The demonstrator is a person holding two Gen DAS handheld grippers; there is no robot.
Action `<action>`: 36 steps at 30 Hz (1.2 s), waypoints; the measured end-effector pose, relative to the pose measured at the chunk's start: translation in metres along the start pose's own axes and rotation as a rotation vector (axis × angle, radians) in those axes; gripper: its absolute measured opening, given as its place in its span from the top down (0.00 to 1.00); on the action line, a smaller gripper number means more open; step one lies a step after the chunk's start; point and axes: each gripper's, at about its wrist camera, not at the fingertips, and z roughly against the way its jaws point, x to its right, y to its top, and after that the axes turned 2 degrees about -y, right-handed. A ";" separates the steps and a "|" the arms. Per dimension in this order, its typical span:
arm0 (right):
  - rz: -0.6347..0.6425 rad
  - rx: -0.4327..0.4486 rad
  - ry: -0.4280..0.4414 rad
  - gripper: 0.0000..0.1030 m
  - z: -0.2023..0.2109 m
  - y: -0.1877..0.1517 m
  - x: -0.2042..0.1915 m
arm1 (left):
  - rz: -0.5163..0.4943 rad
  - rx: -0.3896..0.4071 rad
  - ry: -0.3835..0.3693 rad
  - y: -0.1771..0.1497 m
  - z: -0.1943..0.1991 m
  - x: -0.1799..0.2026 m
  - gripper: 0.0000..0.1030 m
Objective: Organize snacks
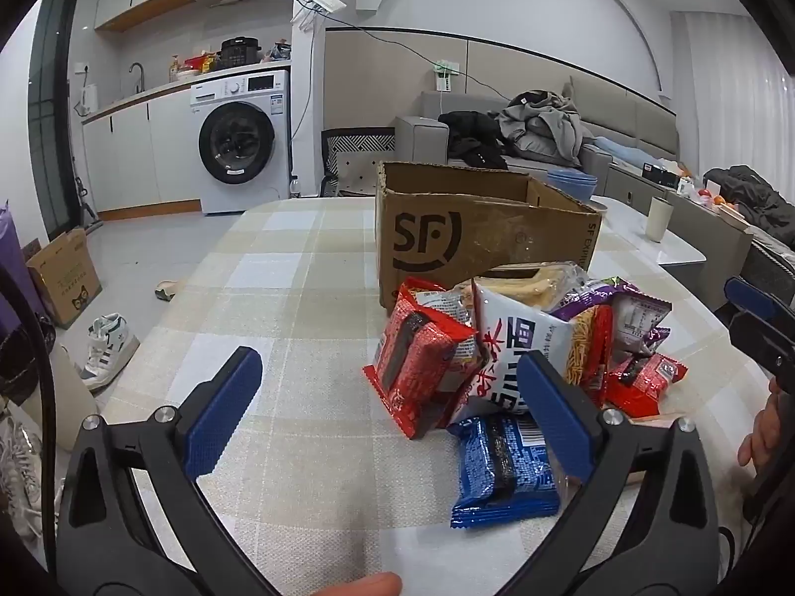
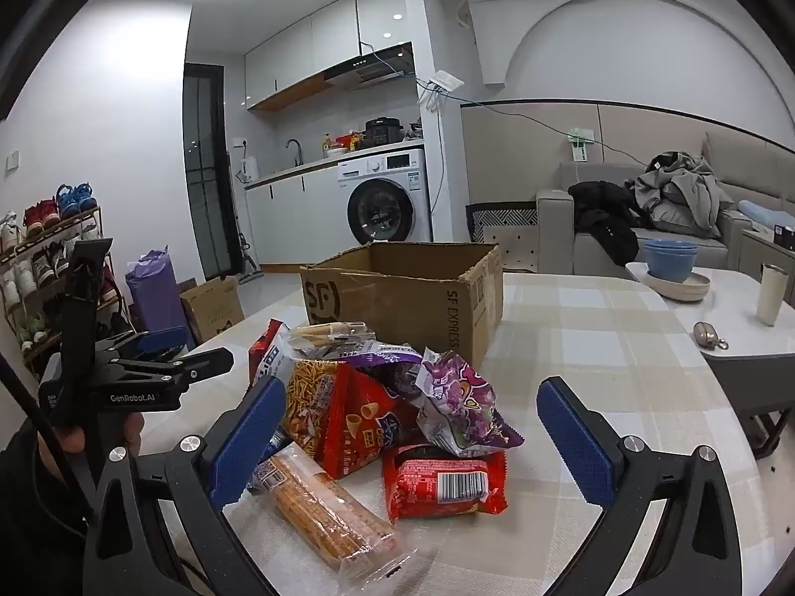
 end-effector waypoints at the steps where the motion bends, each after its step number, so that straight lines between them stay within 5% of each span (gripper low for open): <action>1: -0.007 0.004 0.004 0.00 0.000 0.000 0.000 | 0.001 0.003 -0.001 0.000 0.000 0.000 0.01; 36: -0.002 0.001 0.005 0.00 0.002 0.000 0.000 | -0.010 0.016 -0.009 0.002 0.006 0.004 0.01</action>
